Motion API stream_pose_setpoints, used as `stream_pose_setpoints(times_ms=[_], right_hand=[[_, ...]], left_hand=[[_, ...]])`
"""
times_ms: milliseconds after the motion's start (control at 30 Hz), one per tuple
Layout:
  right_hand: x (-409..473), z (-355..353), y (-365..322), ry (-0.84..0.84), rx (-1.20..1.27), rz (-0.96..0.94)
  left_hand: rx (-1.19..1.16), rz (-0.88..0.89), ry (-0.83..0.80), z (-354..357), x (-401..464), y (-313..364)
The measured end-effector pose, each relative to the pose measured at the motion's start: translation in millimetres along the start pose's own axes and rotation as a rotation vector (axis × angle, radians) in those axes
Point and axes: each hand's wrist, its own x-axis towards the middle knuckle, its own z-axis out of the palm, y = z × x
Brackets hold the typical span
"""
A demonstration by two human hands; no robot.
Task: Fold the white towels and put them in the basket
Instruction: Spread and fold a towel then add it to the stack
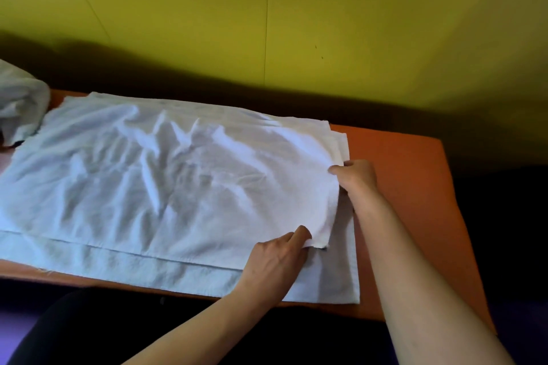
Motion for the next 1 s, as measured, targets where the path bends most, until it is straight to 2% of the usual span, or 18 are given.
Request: stream_pose_setpoints(times_ms=[200,300,400,500,600,767,1000], right_hand=[[-9,-30,26,0.116,0.012,-0.073],[-21,-46,32,0.102,0.097,-0.095],[-28,-54,19,0.015,0.275,-0.037],[-33,-50,-8,-0.160,0.532,0.070],[-42,-33,-46,-0.227,0.674,0.073],[-74,17,-117,-0.225,0.635,-0.077],[-127,121,-190,-0.301,0.579,-0.163]], left_hand=[[-0.148,0.004,-0.139,1,-7,25],[-0.277,-0.014,-0.151,-3,-13,42],[-0.412,-0.043,-0.007,-11,-22,45],[-0.549,-0.061,0.157,-30,-33,37],[-0.646,-0.131,0.270,-56,-43,20],[-0.728,-0.257,0.406,-98,-70,-26],[-0.880,-0.445,0.537,-138,-111,-104]])
